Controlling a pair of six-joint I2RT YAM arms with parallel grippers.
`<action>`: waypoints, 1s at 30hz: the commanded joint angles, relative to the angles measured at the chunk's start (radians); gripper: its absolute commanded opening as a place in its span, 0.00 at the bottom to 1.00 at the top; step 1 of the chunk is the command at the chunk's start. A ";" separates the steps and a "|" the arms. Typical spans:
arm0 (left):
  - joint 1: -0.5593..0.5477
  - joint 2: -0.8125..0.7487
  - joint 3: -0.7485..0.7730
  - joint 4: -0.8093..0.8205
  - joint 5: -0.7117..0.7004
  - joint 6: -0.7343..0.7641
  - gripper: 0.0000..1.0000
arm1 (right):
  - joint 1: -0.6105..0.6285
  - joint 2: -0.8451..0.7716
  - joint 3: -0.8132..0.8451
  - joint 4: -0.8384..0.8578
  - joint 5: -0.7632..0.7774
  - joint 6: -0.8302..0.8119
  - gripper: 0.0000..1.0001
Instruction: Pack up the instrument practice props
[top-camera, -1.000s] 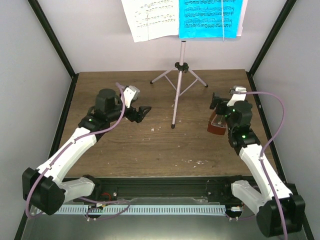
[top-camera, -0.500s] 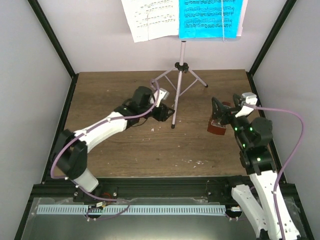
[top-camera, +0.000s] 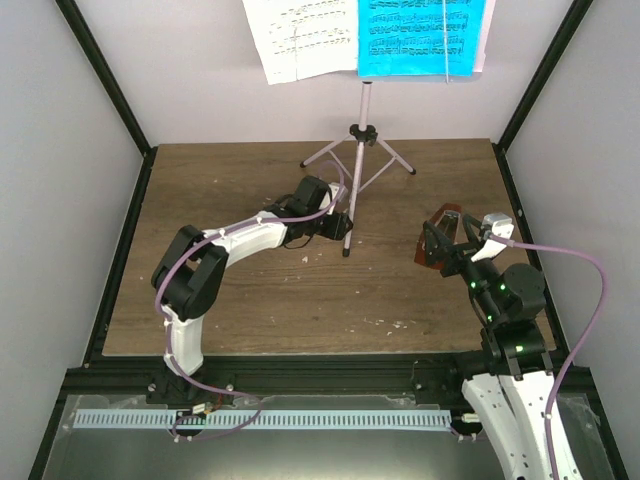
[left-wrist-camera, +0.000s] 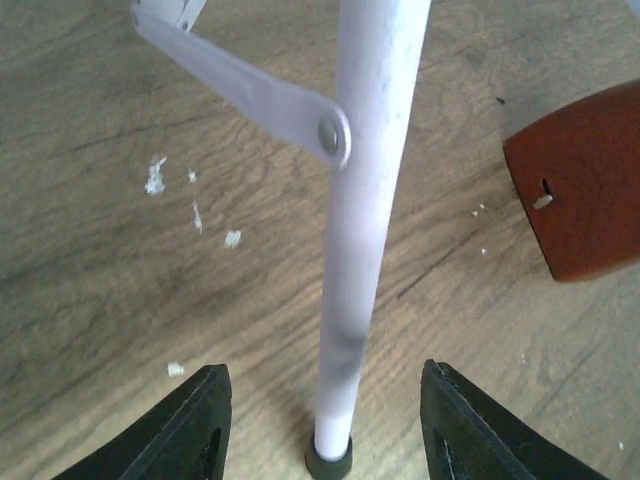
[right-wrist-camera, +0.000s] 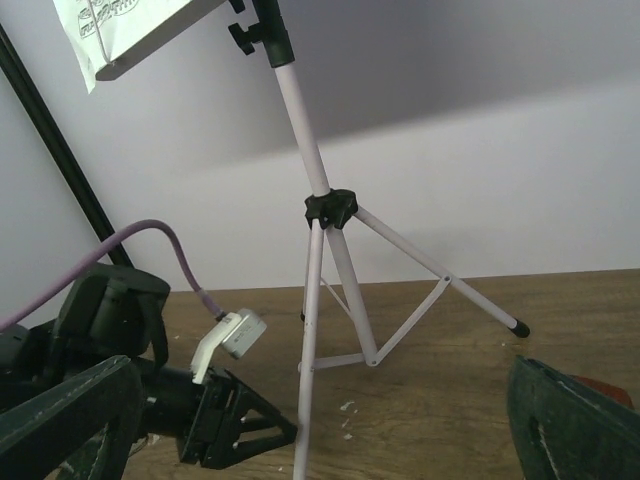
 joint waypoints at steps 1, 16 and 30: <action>-0.002 0.067 0.087 -0.010 0.014 -0.002 0.53 | -0.006 0.000 0.000 0.009 -0.004 -0.003 1.00; -0.005 0.132 0.173 -0.018 -0.033 0.010 0.10 | -0.006 0.015 -0.017 0.029 -0.014 -0.012 1.00; -0.003 -0.197 -0.220 -0.030 -0.021 0.110 0.00 | -0.006 0.001 -0.035 0.040 -0.017 -0.012 1.00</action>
